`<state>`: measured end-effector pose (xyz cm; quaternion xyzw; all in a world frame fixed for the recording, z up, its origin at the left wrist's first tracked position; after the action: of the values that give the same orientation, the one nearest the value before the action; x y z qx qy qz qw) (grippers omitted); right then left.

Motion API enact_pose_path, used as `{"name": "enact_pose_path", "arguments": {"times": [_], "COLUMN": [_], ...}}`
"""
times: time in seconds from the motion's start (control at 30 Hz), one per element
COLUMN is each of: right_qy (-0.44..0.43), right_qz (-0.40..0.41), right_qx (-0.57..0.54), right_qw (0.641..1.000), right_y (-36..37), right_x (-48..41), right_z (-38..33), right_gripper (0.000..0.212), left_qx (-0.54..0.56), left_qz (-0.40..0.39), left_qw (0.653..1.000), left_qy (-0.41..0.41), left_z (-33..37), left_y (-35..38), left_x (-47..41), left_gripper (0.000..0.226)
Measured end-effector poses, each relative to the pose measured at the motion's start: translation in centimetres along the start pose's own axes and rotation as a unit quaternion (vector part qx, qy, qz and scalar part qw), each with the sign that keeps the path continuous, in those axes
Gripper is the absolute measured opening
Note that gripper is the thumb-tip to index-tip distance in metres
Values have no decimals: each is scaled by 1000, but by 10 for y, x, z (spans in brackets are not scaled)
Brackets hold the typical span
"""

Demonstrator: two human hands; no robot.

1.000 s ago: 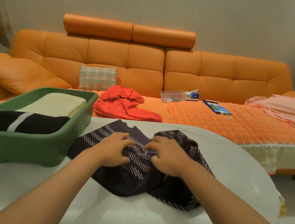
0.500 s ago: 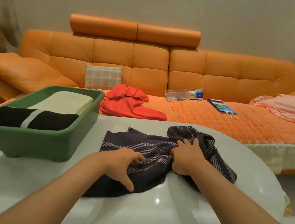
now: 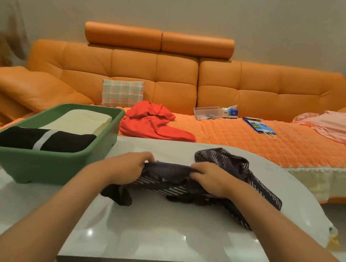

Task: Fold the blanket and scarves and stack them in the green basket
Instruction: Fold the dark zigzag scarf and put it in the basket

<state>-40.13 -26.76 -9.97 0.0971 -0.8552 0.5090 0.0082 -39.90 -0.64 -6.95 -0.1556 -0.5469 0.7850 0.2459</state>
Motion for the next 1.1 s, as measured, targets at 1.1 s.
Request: {"name": "enact_pose_path", "arguments": {"times": [1.1], "right_qy": [52], "right_qz": [-27], "right_qx": [152], "right_qw": [987], "right_y": [9], "right_x": [-31], "right_z": [22], "right_gripper": [97], "left_qx": [-146], "left_qz": [139], "left_qw": [968], "left_qy": [-151], "left_z": [-35], "left_y": [-18], "left_x": [-30], "left_gripper": [29]}}
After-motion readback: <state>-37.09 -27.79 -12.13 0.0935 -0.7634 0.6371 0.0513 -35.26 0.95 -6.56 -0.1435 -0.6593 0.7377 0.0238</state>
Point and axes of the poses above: each hand's wrist, its own x-axis away from the middle knuckle, its own y-axis out of the palm, z = x × y, the point moved 1 cm from there along -x, towards the middle knuckle, and after that the axes turned 11 degrees about y, right-handed, at the moved point
